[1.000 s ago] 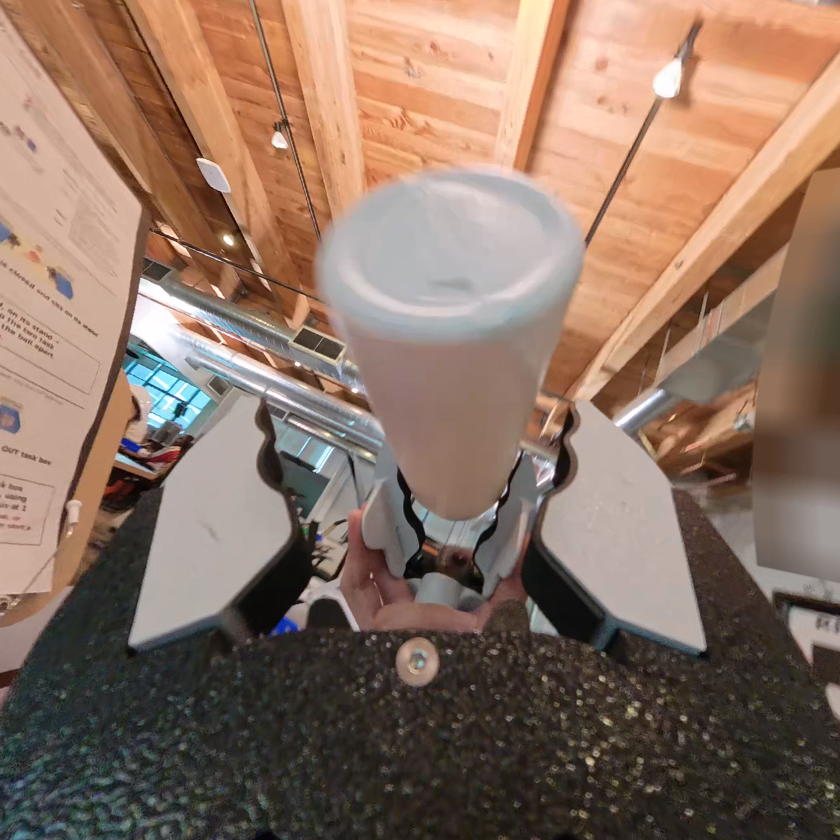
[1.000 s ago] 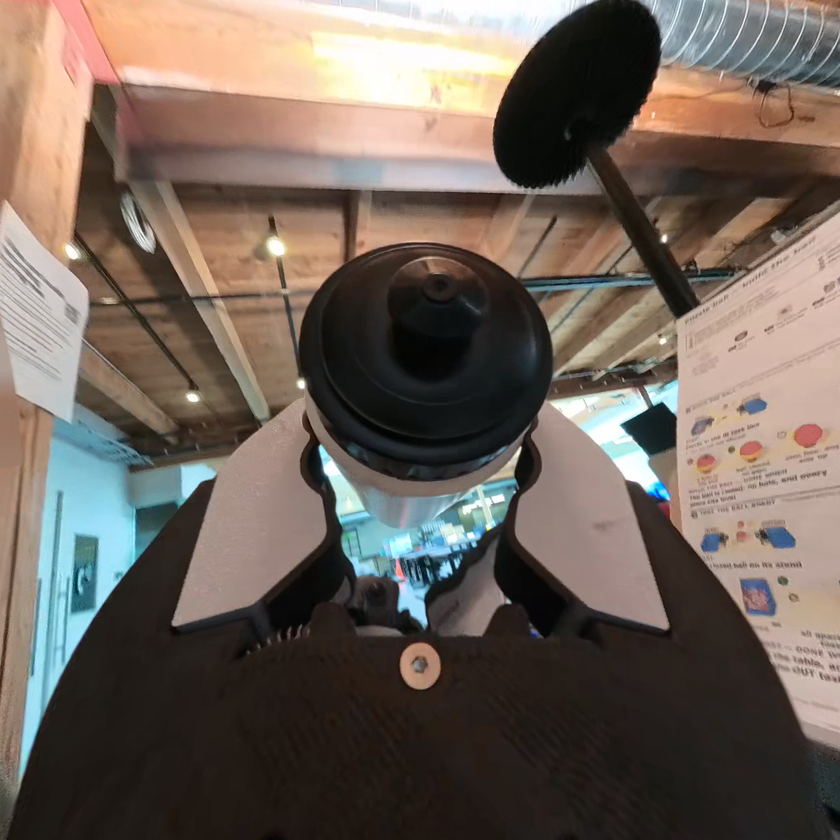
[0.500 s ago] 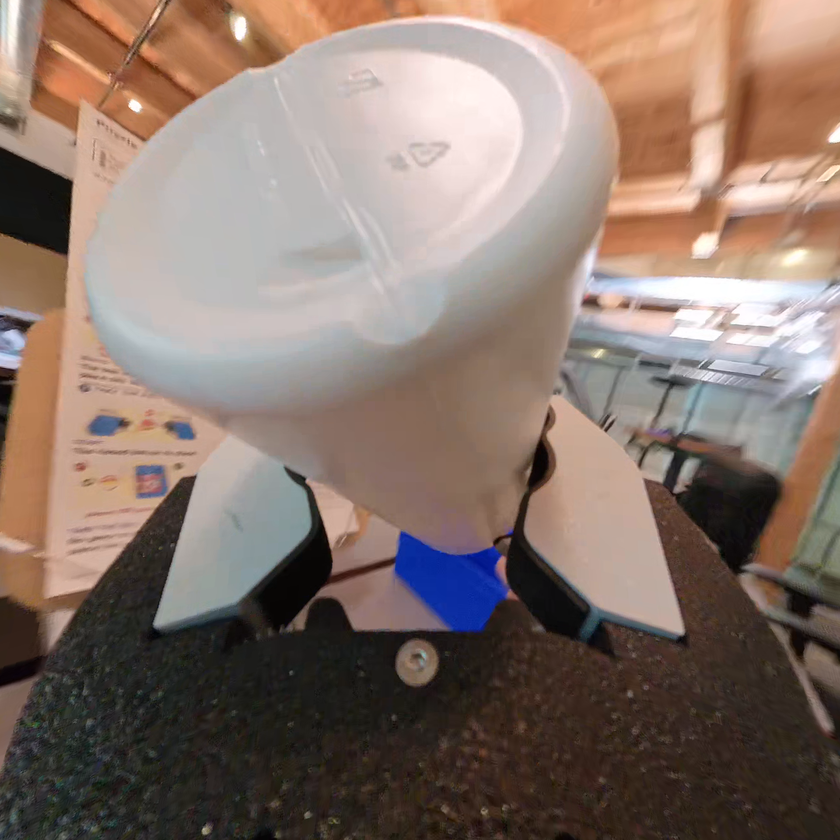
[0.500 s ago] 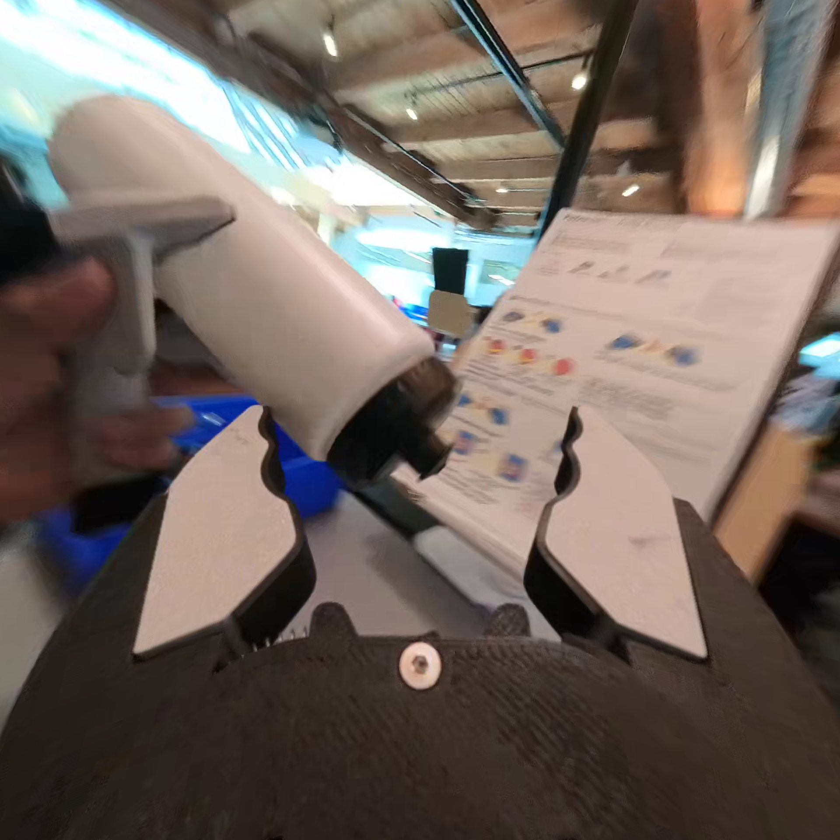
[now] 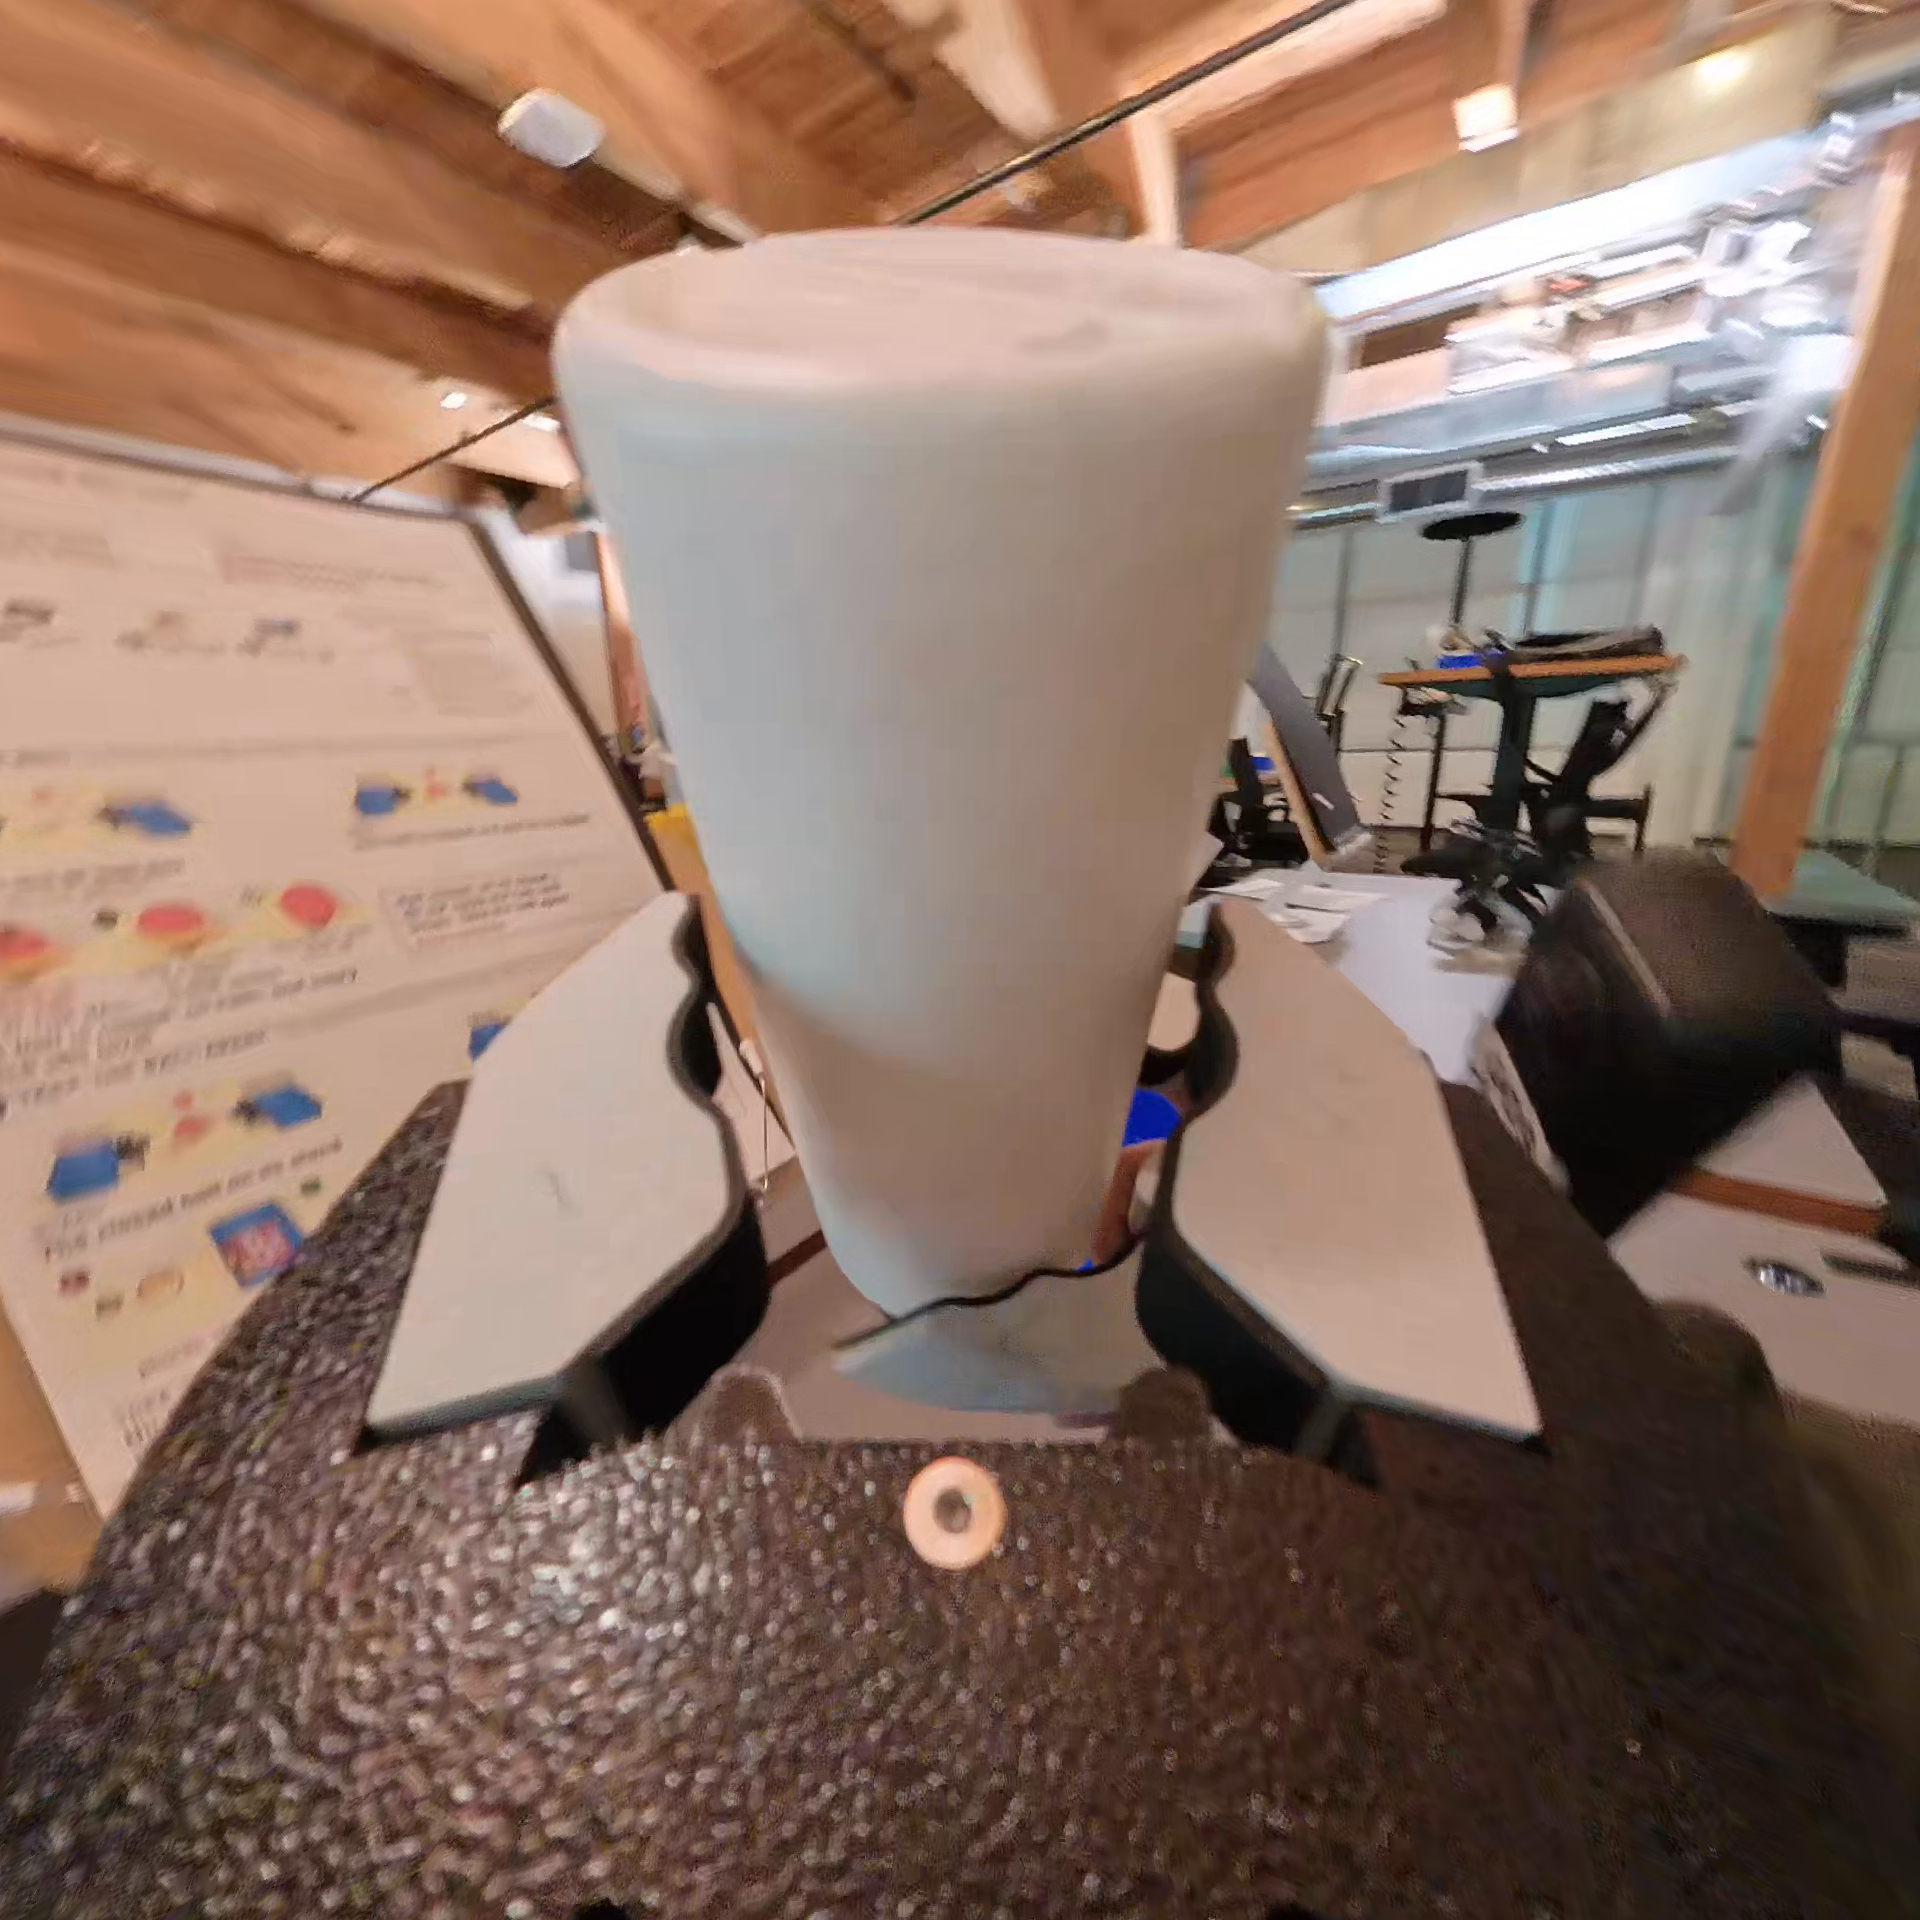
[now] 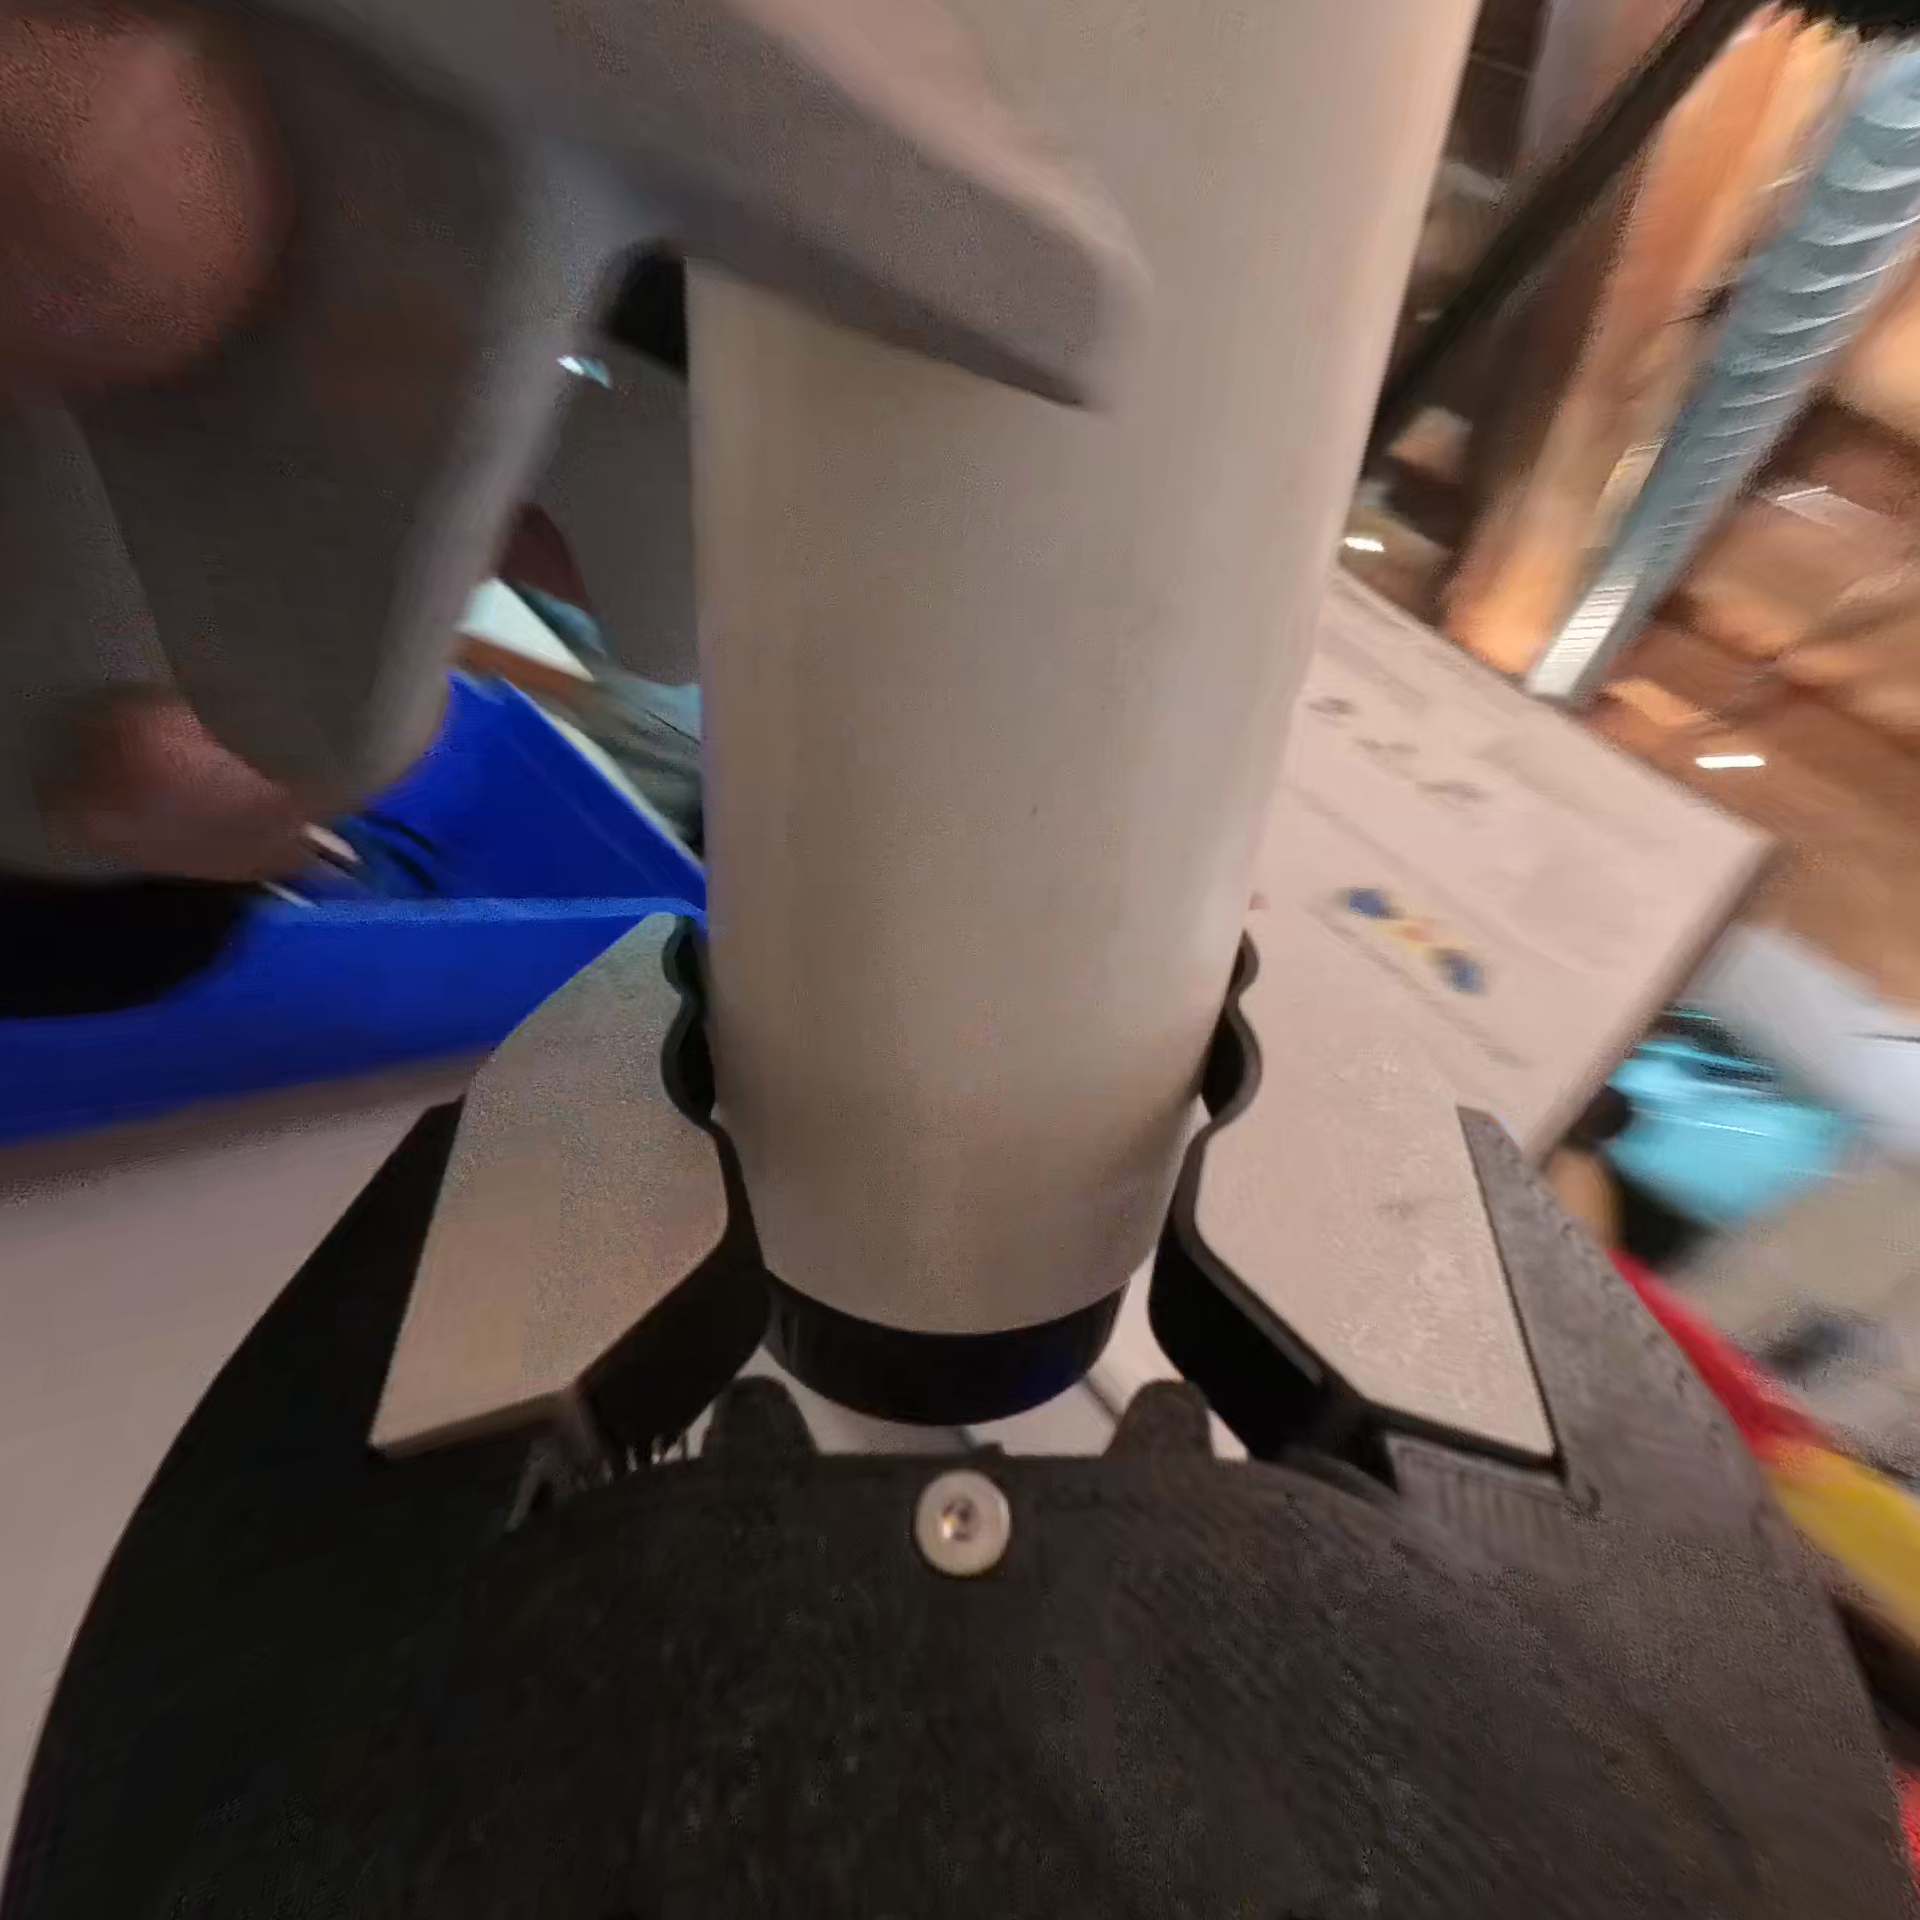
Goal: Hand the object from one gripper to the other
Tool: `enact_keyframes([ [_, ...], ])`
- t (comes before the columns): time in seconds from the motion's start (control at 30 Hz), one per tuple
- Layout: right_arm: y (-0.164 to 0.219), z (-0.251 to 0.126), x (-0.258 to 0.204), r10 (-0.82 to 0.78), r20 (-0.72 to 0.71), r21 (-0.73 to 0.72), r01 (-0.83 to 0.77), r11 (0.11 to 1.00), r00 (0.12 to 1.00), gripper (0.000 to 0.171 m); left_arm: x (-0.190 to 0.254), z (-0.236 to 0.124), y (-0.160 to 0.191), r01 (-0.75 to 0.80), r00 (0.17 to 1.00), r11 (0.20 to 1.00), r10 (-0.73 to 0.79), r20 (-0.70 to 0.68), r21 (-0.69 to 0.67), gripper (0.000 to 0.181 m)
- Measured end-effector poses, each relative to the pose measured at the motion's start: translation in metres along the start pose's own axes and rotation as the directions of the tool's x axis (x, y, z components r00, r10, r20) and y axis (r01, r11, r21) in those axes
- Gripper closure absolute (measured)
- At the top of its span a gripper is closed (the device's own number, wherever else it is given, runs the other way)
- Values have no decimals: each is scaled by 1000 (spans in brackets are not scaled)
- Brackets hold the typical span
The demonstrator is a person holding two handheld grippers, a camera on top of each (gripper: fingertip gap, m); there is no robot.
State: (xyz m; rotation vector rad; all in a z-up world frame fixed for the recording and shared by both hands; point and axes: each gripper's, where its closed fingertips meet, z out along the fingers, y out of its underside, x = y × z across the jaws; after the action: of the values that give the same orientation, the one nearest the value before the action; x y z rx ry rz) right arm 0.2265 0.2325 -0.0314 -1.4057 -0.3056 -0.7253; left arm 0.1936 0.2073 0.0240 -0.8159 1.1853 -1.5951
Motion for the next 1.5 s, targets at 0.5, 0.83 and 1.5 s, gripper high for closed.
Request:
enact_keyframes([
  [0.5, -18, -38, -88, 388, 716, -125, -439, 890, 580, 84, 34, -17, 17, -137, 914, 985, 87, -396, -100, 78],
  [0.83, -59, -31, 12, 691, 402, 76, -774, 629, 601, 81, -44, 0, 29, -616, 660, 695, 712, 240, -371, 78],
  [1.5, -49, -52, 11, 517, 511, 70, -632, 771, 687, 84, 9, -2, 68, -512, 859, 770, 466, -213, -381, 73],
])
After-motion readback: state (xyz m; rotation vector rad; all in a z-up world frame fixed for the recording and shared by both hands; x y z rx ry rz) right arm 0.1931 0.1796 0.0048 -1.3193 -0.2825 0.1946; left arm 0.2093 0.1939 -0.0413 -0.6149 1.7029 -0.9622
